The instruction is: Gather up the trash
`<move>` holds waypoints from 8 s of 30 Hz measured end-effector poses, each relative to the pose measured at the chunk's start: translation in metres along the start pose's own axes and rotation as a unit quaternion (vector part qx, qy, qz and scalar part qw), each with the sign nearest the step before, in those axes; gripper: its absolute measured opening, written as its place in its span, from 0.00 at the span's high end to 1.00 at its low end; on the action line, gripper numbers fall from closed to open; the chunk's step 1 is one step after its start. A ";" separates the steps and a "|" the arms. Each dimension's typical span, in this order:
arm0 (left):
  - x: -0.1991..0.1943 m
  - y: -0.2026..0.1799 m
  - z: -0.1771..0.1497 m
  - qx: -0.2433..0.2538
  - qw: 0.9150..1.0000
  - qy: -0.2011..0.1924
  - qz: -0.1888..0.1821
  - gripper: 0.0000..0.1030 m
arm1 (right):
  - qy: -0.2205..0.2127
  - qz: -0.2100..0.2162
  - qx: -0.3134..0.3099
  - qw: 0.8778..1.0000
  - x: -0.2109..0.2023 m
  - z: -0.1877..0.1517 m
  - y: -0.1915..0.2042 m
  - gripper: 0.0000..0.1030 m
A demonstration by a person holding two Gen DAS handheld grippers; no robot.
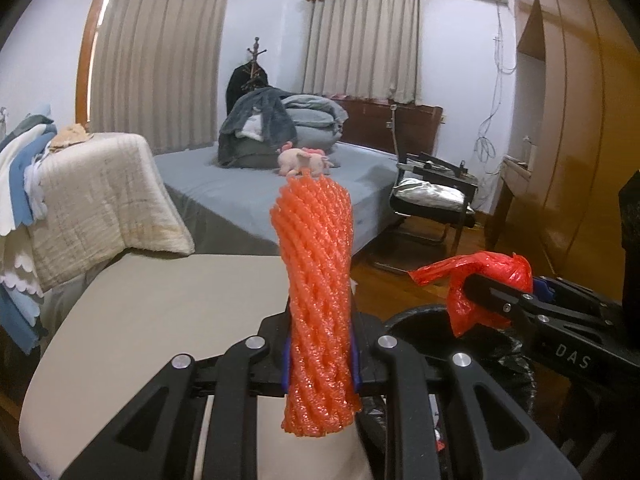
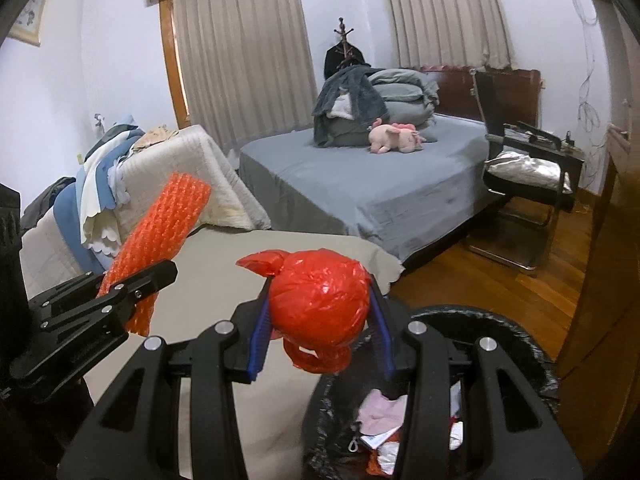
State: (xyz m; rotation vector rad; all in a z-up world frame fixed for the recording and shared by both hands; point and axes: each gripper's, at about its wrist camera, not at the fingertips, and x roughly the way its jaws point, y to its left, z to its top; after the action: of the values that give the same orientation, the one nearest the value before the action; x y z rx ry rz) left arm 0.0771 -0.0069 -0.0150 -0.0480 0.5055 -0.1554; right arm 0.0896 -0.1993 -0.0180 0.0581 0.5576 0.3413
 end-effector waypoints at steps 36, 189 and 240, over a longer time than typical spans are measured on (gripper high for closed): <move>0.067 -0.113 -0.022 0.071 0.989 0.039 -0.121 0.80 | 0.029 -0.136 0.075 0.987 -0.022 -0.054 -0.125 0.59; -0.041 -0.034 0.002 0.027 0.999 -0.015 -0.033 0.06 | -0.011 -0.074 0.001 0.997 -0.070 -0.012 -0.018 0.05; -0.039 -0.028 -0.002 0.026 0.999 -0.008 -0.033 0.06 | -0.006 -0.073 0.003 0.997 -0.063 -0.019 -0.014 0.05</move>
State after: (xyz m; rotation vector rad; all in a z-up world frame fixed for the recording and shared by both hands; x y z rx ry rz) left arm 0.0388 -0.0286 0.0040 -0.0151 0.4845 -0.2325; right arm 0.0343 -0.2344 -0.0040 0.0238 0.5483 0.1967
